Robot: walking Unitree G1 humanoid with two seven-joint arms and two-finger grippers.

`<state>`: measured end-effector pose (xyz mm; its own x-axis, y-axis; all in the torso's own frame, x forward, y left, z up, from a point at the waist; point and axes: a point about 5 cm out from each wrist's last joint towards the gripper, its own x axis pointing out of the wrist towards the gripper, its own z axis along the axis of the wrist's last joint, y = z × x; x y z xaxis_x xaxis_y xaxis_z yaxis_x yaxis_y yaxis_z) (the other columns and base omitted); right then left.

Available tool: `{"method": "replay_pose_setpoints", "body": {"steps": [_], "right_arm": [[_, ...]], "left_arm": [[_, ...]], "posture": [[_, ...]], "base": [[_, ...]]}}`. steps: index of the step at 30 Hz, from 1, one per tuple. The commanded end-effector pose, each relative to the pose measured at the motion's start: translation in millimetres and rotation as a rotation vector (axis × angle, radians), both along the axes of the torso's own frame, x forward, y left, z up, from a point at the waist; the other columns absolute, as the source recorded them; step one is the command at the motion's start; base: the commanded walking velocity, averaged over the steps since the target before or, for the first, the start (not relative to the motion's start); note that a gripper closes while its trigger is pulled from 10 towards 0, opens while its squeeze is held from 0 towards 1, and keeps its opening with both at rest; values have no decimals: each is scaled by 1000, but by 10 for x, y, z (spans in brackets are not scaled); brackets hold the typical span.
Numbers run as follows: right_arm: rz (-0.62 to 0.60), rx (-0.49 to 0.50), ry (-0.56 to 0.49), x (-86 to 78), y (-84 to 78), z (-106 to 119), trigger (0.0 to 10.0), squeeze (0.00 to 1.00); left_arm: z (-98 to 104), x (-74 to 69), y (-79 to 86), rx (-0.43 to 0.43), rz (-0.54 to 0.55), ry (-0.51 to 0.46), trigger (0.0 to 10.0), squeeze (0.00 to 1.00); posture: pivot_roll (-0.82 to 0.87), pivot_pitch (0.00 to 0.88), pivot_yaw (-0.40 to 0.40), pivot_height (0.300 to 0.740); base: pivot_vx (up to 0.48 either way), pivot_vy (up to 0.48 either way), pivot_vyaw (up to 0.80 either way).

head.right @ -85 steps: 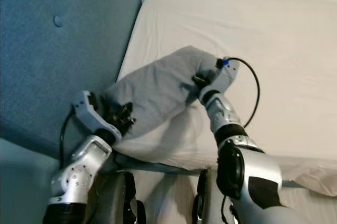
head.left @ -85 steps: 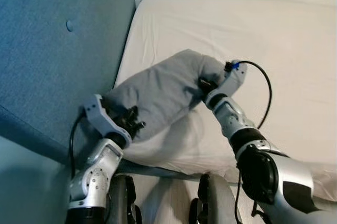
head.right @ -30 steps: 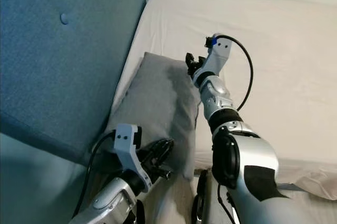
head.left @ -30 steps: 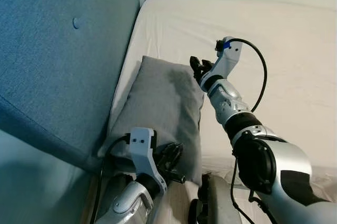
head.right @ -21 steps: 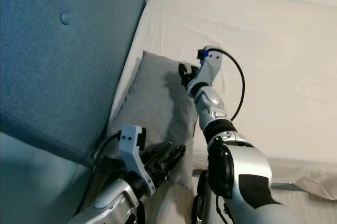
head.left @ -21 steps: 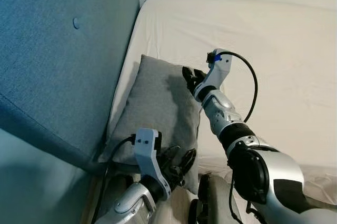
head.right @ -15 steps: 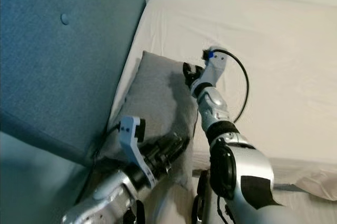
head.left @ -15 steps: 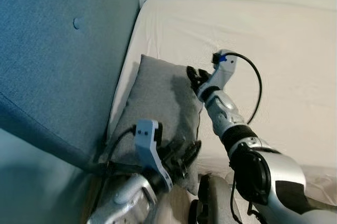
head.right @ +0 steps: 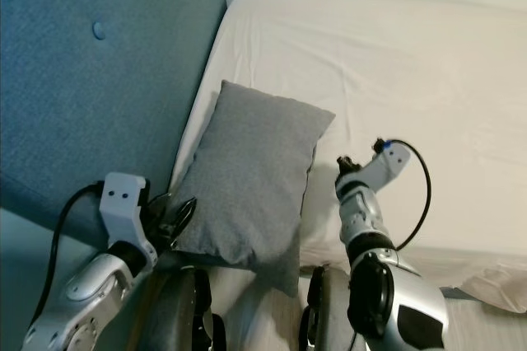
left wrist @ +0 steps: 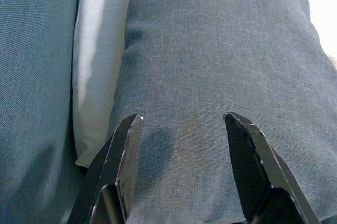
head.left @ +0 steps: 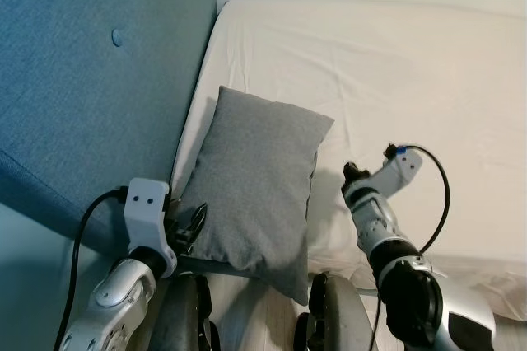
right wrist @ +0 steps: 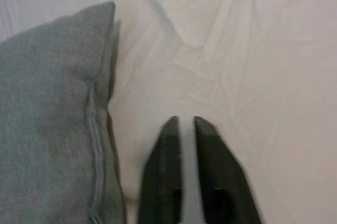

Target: Clean up the room

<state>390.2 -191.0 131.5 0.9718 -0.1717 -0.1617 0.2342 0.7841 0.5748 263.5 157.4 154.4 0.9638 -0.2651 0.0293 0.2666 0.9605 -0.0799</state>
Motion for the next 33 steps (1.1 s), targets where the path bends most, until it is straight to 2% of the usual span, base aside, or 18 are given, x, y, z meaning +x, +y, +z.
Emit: {"method": "replay_pose_setpoints", "body": {"steps": [1, 7, 8, 10, 11, 12, 13, 15, 21, 27, 33], "right_arm": [[13, -18, 57, -55, -4, -134, 0, 0], [109, -80, 98, -60, 90, -186, 0, 0], [151, -104, 106, -48, 152, -180, 2078, 0], [151, -104, 106, -48, 152, -180, 2078, 0], [174, -110, 104, -40, 192, -172, 4275, 0], [222, -111, 92, -25, 279, -152, 10000, 0], [346, -109, 54, 4, 503, -97, 10000, 0], [346, -109, 54, 4, 503, -97, 10000, 0], [591, -130, 0, -24, 981, -59, 10000, 0], [676, -112, -37, -37, 1202, 3, 10000, 0], [721, -112, -64, -36, 1286, 56, 10000, 0]], "left_arm": [[-19, -50, 60, 7, 29, 9, 10000, 0], [62, -92, -36, -38, -27, -30, 10000, 0], [81, -110, -90, -42, -62, -36, 10000, 0], [81, -110, -90, -42, -62, -36, 10000, 0], [83, -119, -108, -38, -71, -37, 10000, 0], [85, -128, -121, -37, -75, -38, 10000, 0], [83, -143, -137, -35, -77, -38, 10000, 0], [83, -143, -137, -35, -77, -38, 10000, 0], [90, -140, -103, -32, -50, -33, 10000, 0], [112, -155, -120, -30, -56, -30, 10000, 0], [92, -199, -160, -25, -82, -17, 10000, 0]], "posture": [[170, 377, -44, 596], [214, 393, -51, 596], [221, 395, -51, 596], [221, 395, -51, 596], [223, 398, -52, 596], [225, 402, -53, 596], [226, 404, -53, 596], [226, 404, -53, 596], [249, 419, -43, 596], [273, 432, -29, 596], [276, 431, -24, 596]], "base": [[0, 0, 0], [0, 0, 0], [0, 0, 0], [0, 0, 0], [0, 0, 0], [0, 0, 0], [0, 0, 0], [0, 0, 0], [0, 0, 0], [0, 0, 0], [0, 0, 0]]}}
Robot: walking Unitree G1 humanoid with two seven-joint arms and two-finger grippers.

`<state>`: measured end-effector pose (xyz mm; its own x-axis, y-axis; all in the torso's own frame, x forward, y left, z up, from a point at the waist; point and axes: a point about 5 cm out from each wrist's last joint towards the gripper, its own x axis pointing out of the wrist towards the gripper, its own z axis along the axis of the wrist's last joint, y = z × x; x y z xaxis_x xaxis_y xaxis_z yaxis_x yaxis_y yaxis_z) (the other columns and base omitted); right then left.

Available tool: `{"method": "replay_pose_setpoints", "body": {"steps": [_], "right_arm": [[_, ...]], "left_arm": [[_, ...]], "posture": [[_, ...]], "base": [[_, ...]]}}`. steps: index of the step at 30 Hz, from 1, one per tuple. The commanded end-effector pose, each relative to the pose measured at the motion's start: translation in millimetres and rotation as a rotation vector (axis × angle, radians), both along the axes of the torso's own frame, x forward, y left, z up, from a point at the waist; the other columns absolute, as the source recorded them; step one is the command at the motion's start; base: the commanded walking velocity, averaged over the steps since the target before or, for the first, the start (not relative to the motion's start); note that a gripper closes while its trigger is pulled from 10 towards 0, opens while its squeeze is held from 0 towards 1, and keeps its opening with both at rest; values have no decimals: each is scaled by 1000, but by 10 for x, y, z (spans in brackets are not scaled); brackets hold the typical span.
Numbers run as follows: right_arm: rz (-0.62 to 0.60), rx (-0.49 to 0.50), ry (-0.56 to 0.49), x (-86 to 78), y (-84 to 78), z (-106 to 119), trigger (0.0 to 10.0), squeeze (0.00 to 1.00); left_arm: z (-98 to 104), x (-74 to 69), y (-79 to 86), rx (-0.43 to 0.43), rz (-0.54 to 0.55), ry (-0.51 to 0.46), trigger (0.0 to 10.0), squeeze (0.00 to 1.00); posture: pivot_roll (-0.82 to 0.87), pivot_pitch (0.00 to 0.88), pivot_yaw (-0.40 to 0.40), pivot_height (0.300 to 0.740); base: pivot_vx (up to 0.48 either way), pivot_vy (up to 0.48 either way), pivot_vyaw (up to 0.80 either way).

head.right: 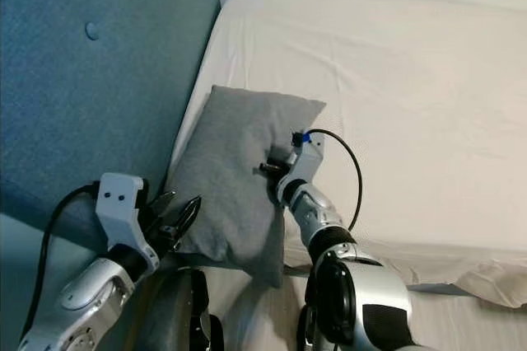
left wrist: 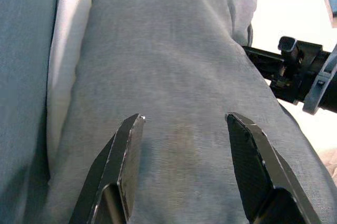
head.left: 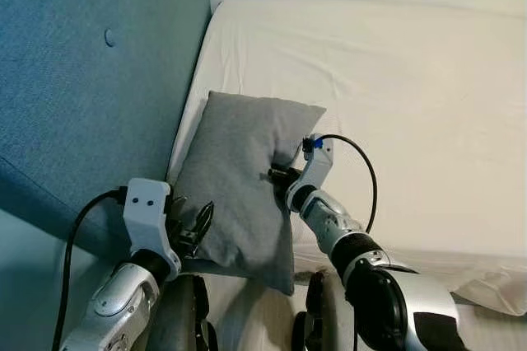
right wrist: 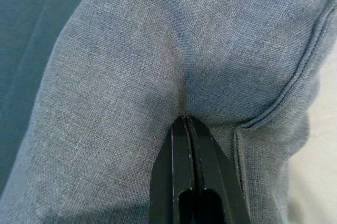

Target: Clean up the room

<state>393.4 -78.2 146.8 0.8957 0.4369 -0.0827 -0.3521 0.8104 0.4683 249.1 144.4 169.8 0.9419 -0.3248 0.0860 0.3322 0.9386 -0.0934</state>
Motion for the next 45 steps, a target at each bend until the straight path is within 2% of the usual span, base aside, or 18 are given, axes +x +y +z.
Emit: {"method": "replay_pose_setpoints", "body": {"steps": [1, 6, 7, 13, 15, 16, 17, 20, 21, 24, 28, 31, 33, 36, 38, 43, 44, 45], "right_arm": [[85, -3, 27, -60, 168, -65, 10000, 0], [88, -5, 3, -30, 138, -1, 10000, 0], [78, -45, -7, -13, 87, 15, 10000, 0], [21, -38, -7, 14, -8, 29, 10000, 0], [-69, -70, -32, 41, -154, 41, 10000, 0], [-69, -70, -32, 41, -154, 41, 10000, 0], [-182, -50, -52, 67, -331, 70, 10000, 0], [-226, -36, -57, 73, -407, 78, 10000, 0], [-275, -38, -59, 75, -497, 74, 10000, 0], [-313, -40, -54, 71, -581, 59, 10000, 0], [-456, -27, 3, 43, -879, -16, 10000, 0], [-478, -37, 14, 35, -926, -33, 10000, 0], [-507, -56, 30, 23, -981, -57, 10000, 0], [-601, -70, 81, -30, -1158, -145, 10000, 0], [-608, -62, 88, -37, -1172, -158, 10000, 0], [-538, -89, 85, -12, -1032, -150, 10000, 0], [-538, -89, 85, -12, -1032, -150, 10000, 0], [-511, -115, 77, 3, -964, -134, 10000, 0]], "left_arm": [[-70, -81, -56, 4, -30, 39, 10000, 0], [-79, -129, -123, -8, -50, 49, 10000, 0], [-92, -154, -178, -14, -66, 57, 10000, 0], [-131, -187, -240, -3, -99, 74, 10000, 0], [-271, -188, -148, 0, -60, 152, 10000, 0], [-271, -188, -148, 0, -60, 152, 10000, 0], [-394, -205, -11, 8, -8, 206, 10000, 0], [-437, -216, 43, 15, 6, 223, 10000, 0], [-508, -234, 97, 28, 21, 262, 10000, 0], [-590, -256, 128, 55, 23, 309, 10000, 0], [-862, -291, 210, 161, 96, 433, 10000, 0], [-913, -292, 188, 161, 91, 458, 10000, 0], [-965, -297, 143, 173, 72, 483, 10000, 0], [-1157, -294, -177, 246, -57, 508, 10000, 0], [-1190, -279, -256, 259, -78, 500, 10000, 0], [-1199, -181, -553, 247, -107, 453, 10000, 0], [-1199, -181, -553, 247, -107, 453, 10000, 0], [-1193, -173, -655, 251, -122, 436, 10000, 0]], "posture": [[280, 429, -21, 596], [288, 427, -16, 596], [288, 426, -18, 596], [268, 415, -20, 596], [237, 402, -25, 596], [237, 402, -25, 596], [225, 400, -27, 596], [222, 401, -25, 596], [221, 403, -28, 596], [222, 405, -30, 596], [223, 410, -34, 596], [225, 412, -34, 596], [230, 418, -36, 596], [236, 430, -33, 596], [235, 432, -32, 596], [236, 443, -24, 596], [236, 443, -24, 596], [239, 441, -22, 596]], "base": [[0, 0, 0], [0, 0, 0], [0, 0, 0], [0, 0, 0], [0, 0, 0], [0, 0, 0], [0, 0, 0], [0, 0, 0], [0, 0, 0], [0, 0, 0], [0, 0, 0], [0, 0, 0], [0, 0, 0], [0, 0, 0], [0, 0, 0], [0, 0, 0], [0, 0, 0], [0, 0, 0]]}}
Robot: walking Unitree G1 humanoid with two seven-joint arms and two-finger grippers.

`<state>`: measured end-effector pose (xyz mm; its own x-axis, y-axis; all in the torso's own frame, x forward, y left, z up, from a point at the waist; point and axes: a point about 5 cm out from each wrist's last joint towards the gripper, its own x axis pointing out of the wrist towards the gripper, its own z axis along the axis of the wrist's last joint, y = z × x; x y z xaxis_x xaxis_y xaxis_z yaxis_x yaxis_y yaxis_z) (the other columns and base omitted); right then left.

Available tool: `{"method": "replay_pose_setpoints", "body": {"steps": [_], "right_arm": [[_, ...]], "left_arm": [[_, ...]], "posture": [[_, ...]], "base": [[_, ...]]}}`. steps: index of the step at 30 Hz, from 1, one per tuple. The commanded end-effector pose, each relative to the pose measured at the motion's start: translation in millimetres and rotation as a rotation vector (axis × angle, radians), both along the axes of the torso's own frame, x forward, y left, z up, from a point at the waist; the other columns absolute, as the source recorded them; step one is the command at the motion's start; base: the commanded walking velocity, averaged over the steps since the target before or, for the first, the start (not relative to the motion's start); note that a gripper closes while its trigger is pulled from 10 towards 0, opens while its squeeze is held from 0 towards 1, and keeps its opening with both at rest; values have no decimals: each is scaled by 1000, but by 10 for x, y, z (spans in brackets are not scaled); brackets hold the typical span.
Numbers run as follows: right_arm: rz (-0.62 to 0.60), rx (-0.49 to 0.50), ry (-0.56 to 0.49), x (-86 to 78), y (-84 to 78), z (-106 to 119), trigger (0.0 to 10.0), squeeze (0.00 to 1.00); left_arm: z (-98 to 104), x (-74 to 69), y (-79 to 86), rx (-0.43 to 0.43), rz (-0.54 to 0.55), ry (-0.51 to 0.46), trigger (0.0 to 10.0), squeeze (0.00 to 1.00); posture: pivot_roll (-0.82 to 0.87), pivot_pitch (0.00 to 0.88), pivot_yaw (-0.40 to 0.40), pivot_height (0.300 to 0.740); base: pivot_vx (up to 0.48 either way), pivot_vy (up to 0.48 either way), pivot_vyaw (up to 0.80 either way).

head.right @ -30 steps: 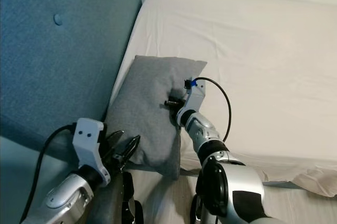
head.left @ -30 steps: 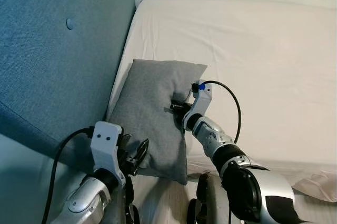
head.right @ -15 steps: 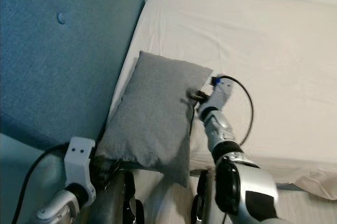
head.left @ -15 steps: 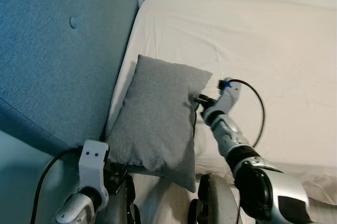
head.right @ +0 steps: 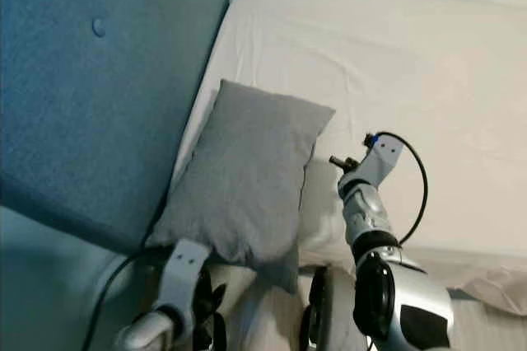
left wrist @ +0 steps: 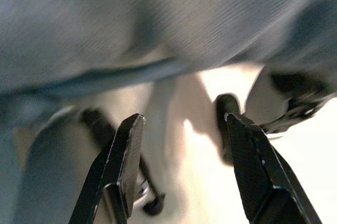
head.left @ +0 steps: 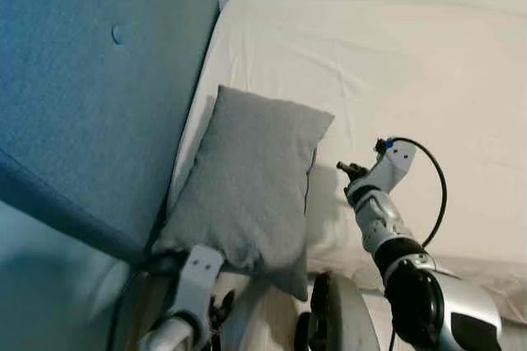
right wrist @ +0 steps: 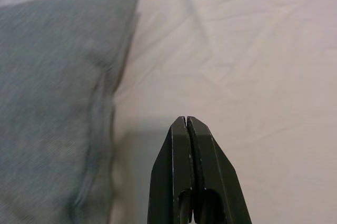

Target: Clean up the room

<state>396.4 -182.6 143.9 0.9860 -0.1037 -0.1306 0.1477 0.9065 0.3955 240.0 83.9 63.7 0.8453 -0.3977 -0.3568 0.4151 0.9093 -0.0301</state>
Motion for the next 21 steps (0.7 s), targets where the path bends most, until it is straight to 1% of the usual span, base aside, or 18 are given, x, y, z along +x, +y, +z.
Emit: {"method": "replay_pose_setpoints", "body": {"steps": [1, 2, 3, 6, 7, 8, 9, 10, 11, 12, 13, 14, 15, 16, 17, 19, 20, 21], "right_arm": [[54, -33, 50, -18, 123, -94, 10000, 0], [69, -46, 51, -9, 167, -82, 10000, 0], [69, -46, 51, -9, 167, -82, 10000, 0], [125, -62, 28, 37, 358, 9, 10000, 0], [167, -47, -2, 66, 479, 87, 10000, 0], [167, -47, -2, 66, 479, 87, 10000, 0], [189, -29, -23, 81, 541, 135, 10000, 0], [213, 7, -56, 102, 607, 211, 10000, 0], [224, 26, -72, 112, 636, 250, 10000, 0], [229, 37, -82, 117, 651, 271, 10000, 0], [240, 48, -105, 131, 676, 328, 10000, 0], [240, 48, -105, 131, 676, 328, 10000, 0], [247, 56, -128, 145, 686, 384, 10000, 0], [247, 56, -128, 145, 686, 384, 10000, 0], [249, 60, -139, 151, 688, 411, 10000, 0], [251, 49, -162, 166, 654, 467, 10000, 0], [251, 49, -162, 166, 654, 467, 10000, 0], [248, 43, -165, 168, 633, 472, 10000, 0]], "left_arm": [[-128, -80, -115, 27, -21, 31, 10000, 0], [-127, -79, -176, 30, -35, 22, 10000, 0], [-127, -79, -176, 30, -35, 22, 10000, 0], [-74, -62, -414, 3, -64, -12, 10000, 0], [13, -30, -557, -46, -72, -44, 10000, 0], [13, -30, -557, -46, -72, -44, 10000, 0], [73, -21, -652, -85, -81, -55, 10000, 0], [159, -35, -798, -136, -105, -67, 10000, 0], [202, -46, -868, -159, -119, -75, 10000, 0], [226, -54, -905, -171, -127, -80, 10000, 0], [308, -82, -1007, -213, -151, -93, 10000, 0], [308, -82, -1007, -213, -151, -93, 10000, 0], [401, -103, -1119, -258, -174, -111, 10000, 0], [401, -103, -1119, -258, -174, -111, 10000, 0], [451, -111, -1173, -281, -185, -119, 10000, 0], [589, -177, -1374, -338, -259, -138, 10000, 0], [589, -177, -1374, -338, -259, -138, 10000, 0], [619, -206, -1424, -354, -284, -140, 10000, 0]], "posture": [[240, 441, -21, 596], [240, 441, -20, 596], [240, 441, -20, 596], [236, 438, -23, 596], [234, 433, -26, 596], [234, 433, -26, 596], [232, 432, -29, 596], [231, 430, -30, 596], [230, 428, -29, 596], [230, 428, -29, 596], [230, 428, -29, 596], [230, 428, -29, 596], [216, 417, -32, 596], [216, 417, -32, 596], [216, 417, -32, 596], [205, 412, -35, 596], [205, 412, -35, 596], [203, 409, -34, 596]], "base": [[0, 0, 0], [0, 0, 0], [0, 0, 0], [0, 0, 0], [0, 0, 0], [0, 0, 0], [0, 0, 0], [0, 0, 0], [0, 0, 0], [0, 0, 0], [0, 0, 0], [0, 0, 0], [0, 0, 0], [0, 0, 0], [0, 0, 0], [0, 0, 0], [0, 0, 0], [0, 0, 0]]}}
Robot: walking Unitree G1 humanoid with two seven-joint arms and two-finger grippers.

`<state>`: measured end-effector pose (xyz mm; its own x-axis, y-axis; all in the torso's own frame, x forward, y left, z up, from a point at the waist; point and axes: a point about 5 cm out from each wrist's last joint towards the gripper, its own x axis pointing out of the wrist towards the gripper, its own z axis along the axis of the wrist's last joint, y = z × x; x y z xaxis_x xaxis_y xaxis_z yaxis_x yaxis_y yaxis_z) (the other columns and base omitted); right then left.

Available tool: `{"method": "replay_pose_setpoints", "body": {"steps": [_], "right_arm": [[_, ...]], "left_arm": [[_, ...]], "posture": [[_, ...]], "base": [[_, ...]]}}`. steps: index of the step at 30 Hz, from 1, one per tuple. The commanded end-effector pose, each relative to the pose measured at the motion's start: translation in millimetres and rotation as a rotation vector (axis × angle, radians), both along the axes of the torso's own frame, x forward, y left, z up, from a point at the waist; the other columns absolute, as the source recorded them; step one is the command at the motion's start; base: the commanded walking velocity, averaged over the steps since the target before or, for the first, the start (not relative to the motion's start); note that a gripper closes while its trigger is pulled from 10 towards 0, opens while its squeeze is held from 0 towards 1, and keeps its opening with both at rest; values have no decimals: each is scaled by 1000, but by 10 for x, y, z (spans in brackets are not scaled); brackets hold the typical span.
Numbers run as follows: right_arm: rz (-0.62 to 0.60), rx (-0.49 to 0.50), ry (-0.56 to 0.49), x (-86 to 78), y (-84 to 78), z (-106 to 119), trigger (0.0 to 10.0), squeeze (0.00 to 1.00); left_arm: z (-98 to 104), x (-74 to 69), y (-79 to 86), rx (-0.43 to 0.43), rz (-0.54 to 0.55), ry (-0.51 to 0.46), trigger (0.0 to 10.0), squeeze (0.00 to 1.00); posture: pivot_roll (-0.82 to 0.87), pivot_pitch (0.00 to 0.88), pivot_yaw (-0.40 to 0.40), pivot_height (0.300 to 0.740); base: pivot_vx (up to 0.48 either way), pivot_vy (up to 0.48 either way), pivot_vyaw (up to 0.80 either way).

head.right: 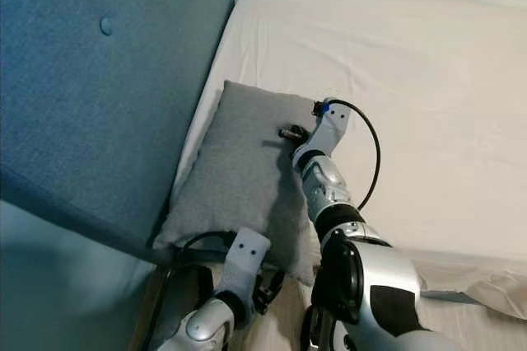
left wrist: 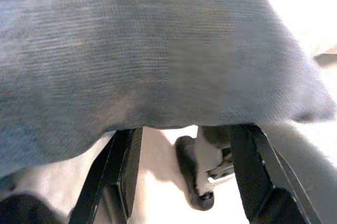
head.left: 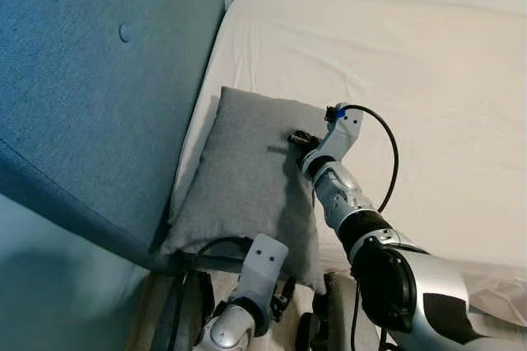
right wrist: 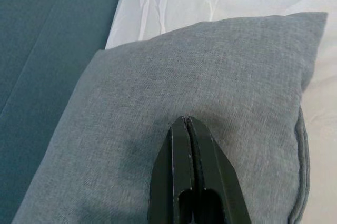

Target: Clean up the room

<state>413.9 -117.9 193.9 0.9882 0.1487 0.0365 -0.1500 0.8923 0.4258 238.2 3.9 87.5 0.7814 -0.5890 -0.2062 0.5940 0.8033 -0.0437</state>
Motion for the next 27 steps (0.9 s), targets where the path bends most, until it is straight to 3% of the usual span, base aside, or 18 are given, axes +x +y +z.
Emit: {"method": "replay_pose_setpoints", "body": {"steps": [1, 7, 11, 12, 13, 14, 15, 17, 18, 20, 22, 23, 24, 25, 27], "right_arm": [[-9, 5, 2, -7, -37, -28, 10000, 0], [-54, 6, 3, -8, -194, -43, 10000, 0], [-92, 28, -7, -8, -314, -27, 10000, 0], [-100, 39, -11, -8, -346, -20, 10000, 0], [-133, 72, -25, -7, -453, 11, 10000, 0], [-148, 88, -36, -7, -510, 33, 10000, 0], [-148, 88, -36, -7, -510, 33, 10000, 0], [-168, 123, -50, -8, -590, 63, 10000, 0], [-168, 123, -50, -8, -590, 63, 10000, 0], [-185, 196, -75, -10, -679, 107, 10000, 0], [-180, 246, -95, -8, -706, 140, 10000, 0], [-156, 290, -123, -3, -710, 185, 10000, 0], [-156, 290, -123, -3, -710, 185, 10000, 0], [-23, 341, -212, 11, -615, 323, 10000, 0], [59, 327, -260, 9, -542, 387, 10000, 0]], "left_arm": [[402, -212, -665, -274, -117, 9, 10000, 0], [490, -322, -835, -347, -188, 6, 10000, 0], [444, -301, -738, -295, -216, -27, 10000, 0], [406, -275, -670, -273, -212, -34, 10000, 0], [303, -164, -402, -231, -177, -34, 10000, 0], [282, -104, -236, -237, -157, -27, 10000, 0], [282, -104, -236, -237, -157, -27, 10000, 0], [268, -43, -23, -240, -146, -32, 10000, 0], [268, -43, -23, -240, -146, -32, 10000, 0], [207, -25, 166, -199, -159, -36, 10000, 0], [145, -13, 250, -153, -150, -35, 10000, 0], [73, 2, 319, -100, -131, -30, 10000, 0], [73, 2, 319, -100, -131, -30, 10000, 0], [-93, 106, 516, 14, -4, -22, 10000, 0], [-155, 160, 618, 49, 63, -18, 10000, 0]], "posture": [[200, 405, -34, 596], [183, 388, -40, 596], [151, 353, -47, 596], [151, 353, -47, 596], [135, 337, -50, 596], [119, 322, -57, 596], [119, 322, -57, 596], [109, 313, -64, 596], [109, 313, -64, 596], [99, 303, -73, 596], [95, 295, -77, 596], [92, 291, -77, 596], [92, 291, -77, 596], [69, 279, -76, 596], [69, 279, -76, 596]], "base": [[0, 0, 0], [0, 0, 0], [0, 0, 0], [0, 0, 0], [0, 0, 0], [0, 0, 0], [0, 0, 0], [0, 0, 0], [0, 0, 0], [0, 0, 0], [0, 0, 0], [0, 0, 0], [0, 0, 0], [0, 0, 0], [0, 0, 0]]}}
